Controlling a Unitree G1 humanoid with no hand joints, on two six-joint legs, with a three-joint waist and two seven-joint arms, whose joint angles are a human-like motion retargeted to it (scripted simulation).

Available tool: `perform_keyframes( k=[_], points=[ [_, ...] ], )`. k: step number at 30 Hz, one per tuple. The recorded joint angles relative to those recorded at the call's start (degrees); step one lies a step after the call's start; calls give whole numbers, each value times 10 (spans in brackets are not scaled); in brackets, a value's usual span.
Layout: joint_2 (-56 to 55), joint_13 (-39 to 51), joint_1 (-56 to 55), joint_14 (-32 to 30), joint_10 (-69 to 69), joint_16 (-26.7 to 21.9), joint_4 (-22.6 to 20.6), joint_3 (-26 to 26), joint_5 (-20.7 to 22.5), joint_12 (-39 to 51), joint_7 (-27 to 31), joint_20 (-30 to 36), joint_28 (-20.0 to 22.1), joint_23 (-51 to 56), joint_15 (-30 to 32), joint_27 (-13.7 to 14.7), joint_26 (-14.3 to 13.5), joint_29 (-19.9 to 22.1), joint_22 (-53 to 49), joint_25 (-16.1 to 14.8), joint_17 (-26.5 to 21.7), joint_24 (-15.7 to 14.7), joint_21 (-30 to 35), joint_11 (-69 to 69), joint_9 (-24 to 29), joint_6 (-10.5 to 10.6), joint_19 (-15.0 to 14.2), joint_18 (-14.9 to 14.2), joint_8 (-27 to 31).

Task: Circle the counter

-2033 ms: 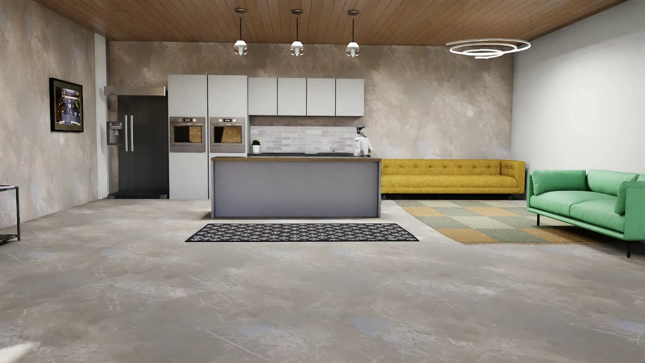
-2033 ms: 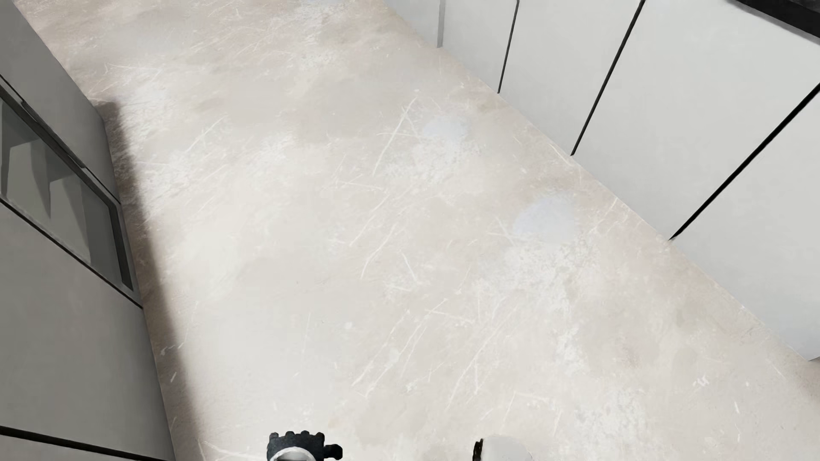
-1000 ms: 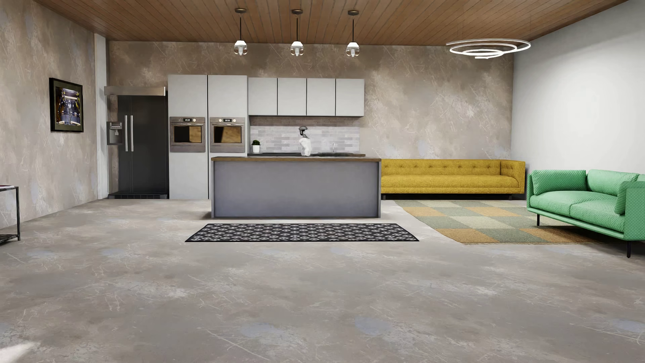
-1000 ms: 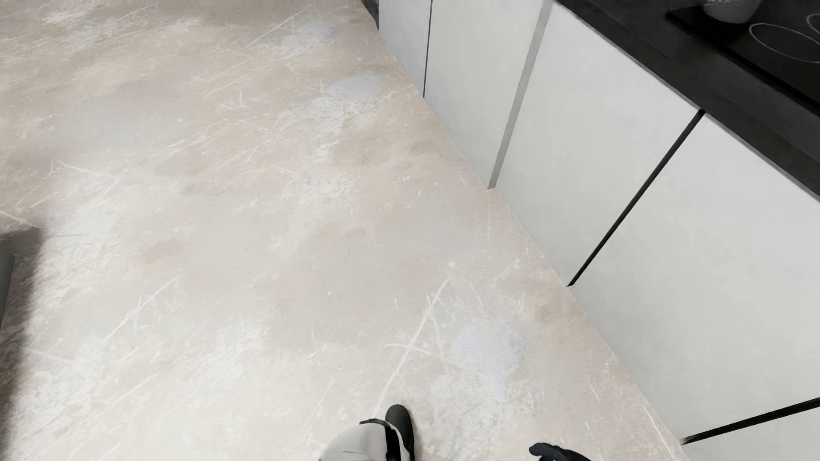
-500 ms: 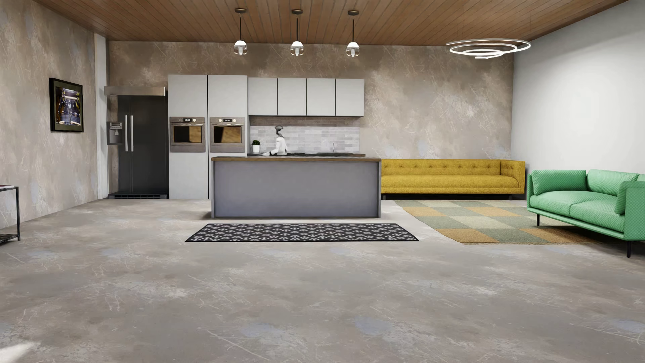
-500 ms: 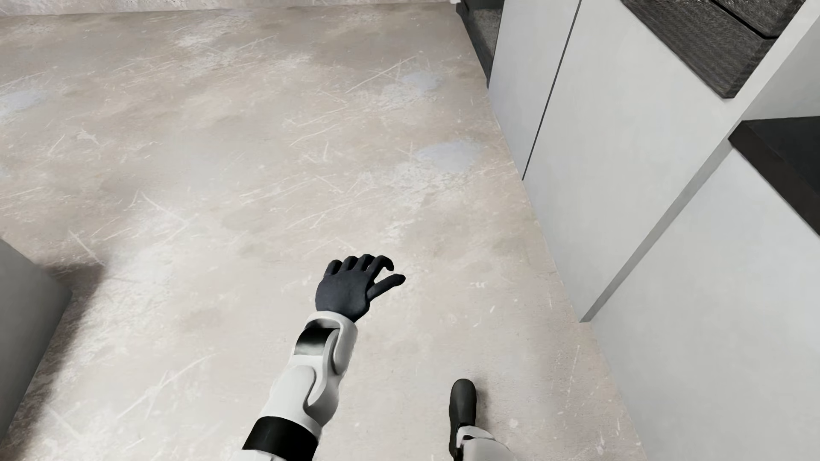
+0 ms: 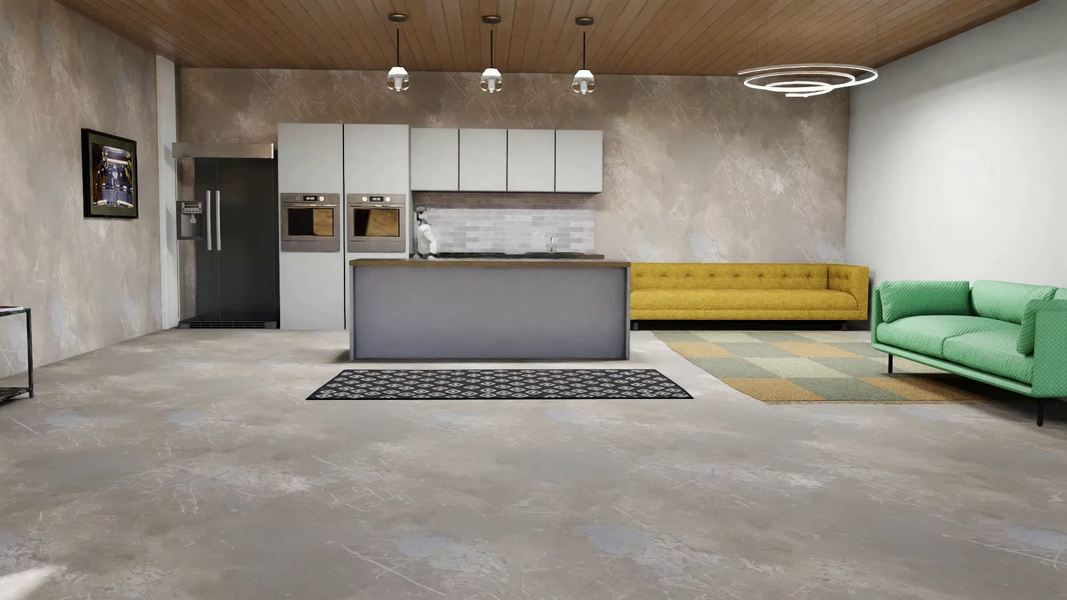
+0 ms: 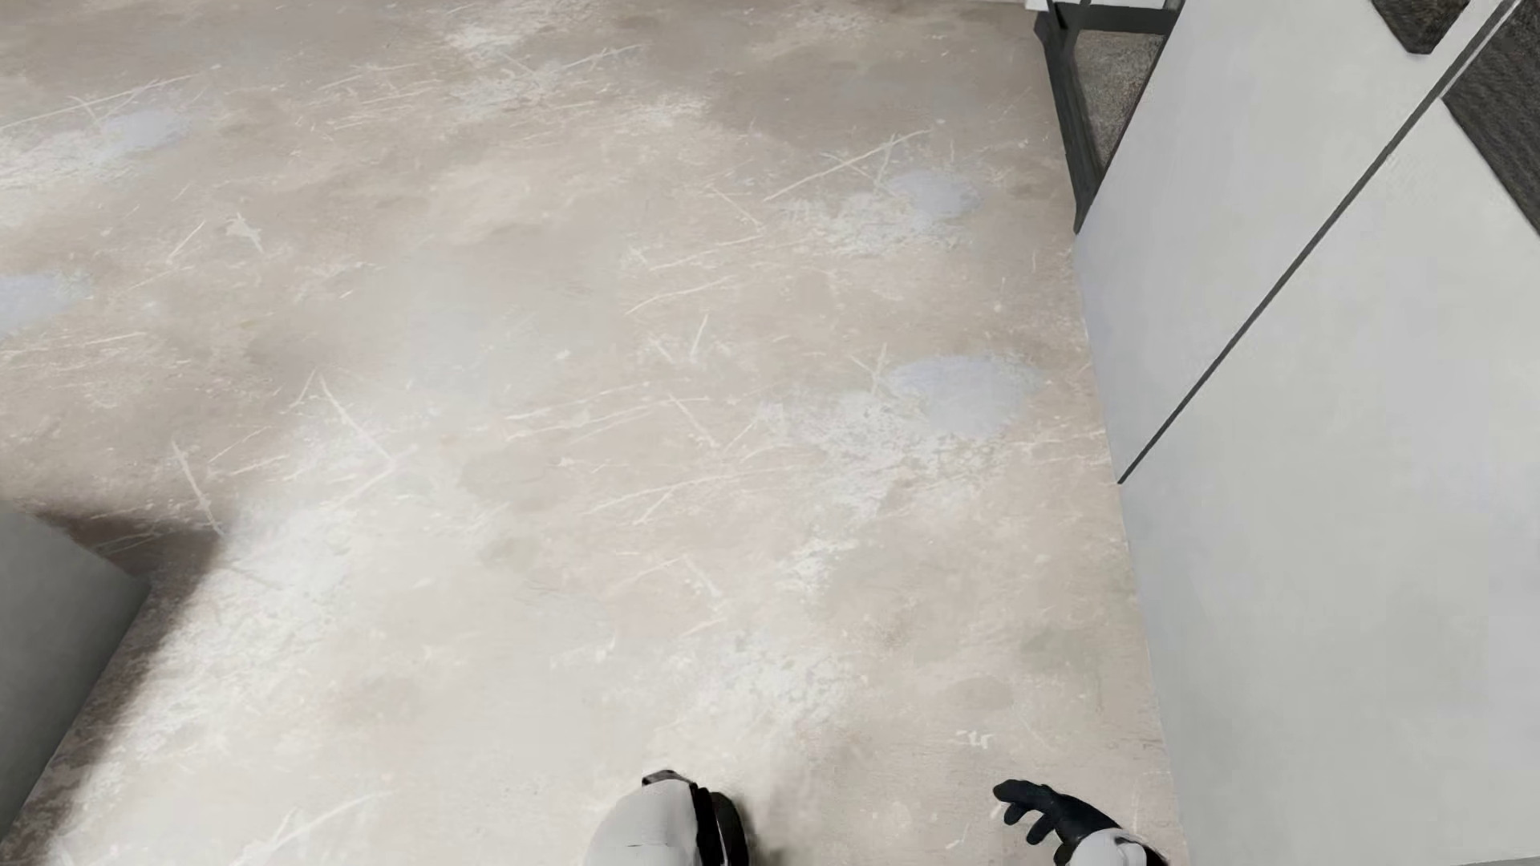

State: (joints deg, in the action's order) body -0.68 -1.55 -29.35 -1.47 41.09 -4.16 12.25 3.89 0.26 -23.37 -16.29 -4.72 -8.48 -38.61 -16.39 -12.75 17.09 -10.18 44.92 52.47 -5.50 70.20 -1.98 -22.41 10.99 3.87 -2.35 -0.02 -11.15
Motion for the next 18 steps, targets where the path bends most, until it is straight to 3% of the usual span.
perform_keyframes(
  k=[1,2,3,5,7,8,9,11,12,13,14,15,16,17,18],
  points=[
    [21,19,23,-21,-176,8,-5,2,7,-21,-32,-16,-2,4,-9,-1,11,2,0,-4,-9,-11,9,16,-2,1,-5,-13,-4],
    [46,36,25,-16,-301,14,-14,4,12,-36,-40,-17,-6,3,-21,-9,19,3,3,-3,-15,-2,17,32,-3,2,-10,-35,-6],
    [70,48,17,48,-353,19,-20,2,16,-45,-72,-12,-17,2,-34,-14,22,5,6,-5,-20,14,19,43,-4,3,-16,-71,-17],
    [114,33,10,2,-274,12,-20,0,13,-31,-130,16,-42,7,-57,-24,7,12,14,-15,-27,69,4,23,-5,0,-30,-14,-61],
    [150,4,35,-24,-208,30,-28,8,-7,-18,-142,-7,-18,2,-7,-29,11,15,-20,-21,-23,79,-2,-37,-7,-12,-37,120,-71],
    [140,-11,47,-15,-175,53,-34,14,-27,-13,-139,-32,13,-6,52,-34,18,3,-47,-20,-23,59,-1,-109,-8,-21,-26,141,-65],
    [116,-31,59,19,-138,77,-50,18,-57,-1,-129,-57,47,-10,115,-43,21,-6,-68,-15,-23,25,-1,-214,-7,-31,-14,142,-61],
    [27,-73,98,68,-116,100,-102,15,-97,54,-100,-76,63,-14,208,-47,27,-17,-72,-1,-13,-32,-2,-425,-5,-52,14,142,-20],
    [-22,-92,127,83,-123,96,-131,11,-104,93,-79,-66,52,-15,179,-49,28,-19,-51,2,-2,-33,-3,-498,-5,-59,19,142,6],
    [-70,-108,160,93,-138,86,-160,6,-106,138,-54,-26,23,-15,150,-48,24,-22,-24,5,6,1,-3,-551,-4,-65,36,141,33],
    [-114,-120,193,100,-156,72,-187,-1,-114,179,-24,35,-12,-14,149,-47,14,-22,-12,8,15,63,-3,-580,-5,-70,44,141,54],
    [-154,-130,225,108,-170,52,-210,-10,-127,216,12,117,-46,-11,164,-47,-28,-20,-22,10,21,149,-2,-585,-5,-73,43,139,71],
    [-189,-138,252,117,-177,34,-230,-19,-136,251,50,194,-49,-3,158,-45,-75,-17,-59,11,26,241,-2,-565,-7,-76,53,137,83],
    [-218,-146,279,128,-183,26,-244,-28,-146,275,91,242,-27,8,150,-39,-109,-15,-117,9,31,296,0,-519,-8,-79,65,134,82],
    [-238,-155,303,142,-185,32,-254,-35,-156,288,130,262,7,20,147,-32,-132,-11,-181,7,32,292,2,-451,-8,-81,69,131,75]
  ],
)
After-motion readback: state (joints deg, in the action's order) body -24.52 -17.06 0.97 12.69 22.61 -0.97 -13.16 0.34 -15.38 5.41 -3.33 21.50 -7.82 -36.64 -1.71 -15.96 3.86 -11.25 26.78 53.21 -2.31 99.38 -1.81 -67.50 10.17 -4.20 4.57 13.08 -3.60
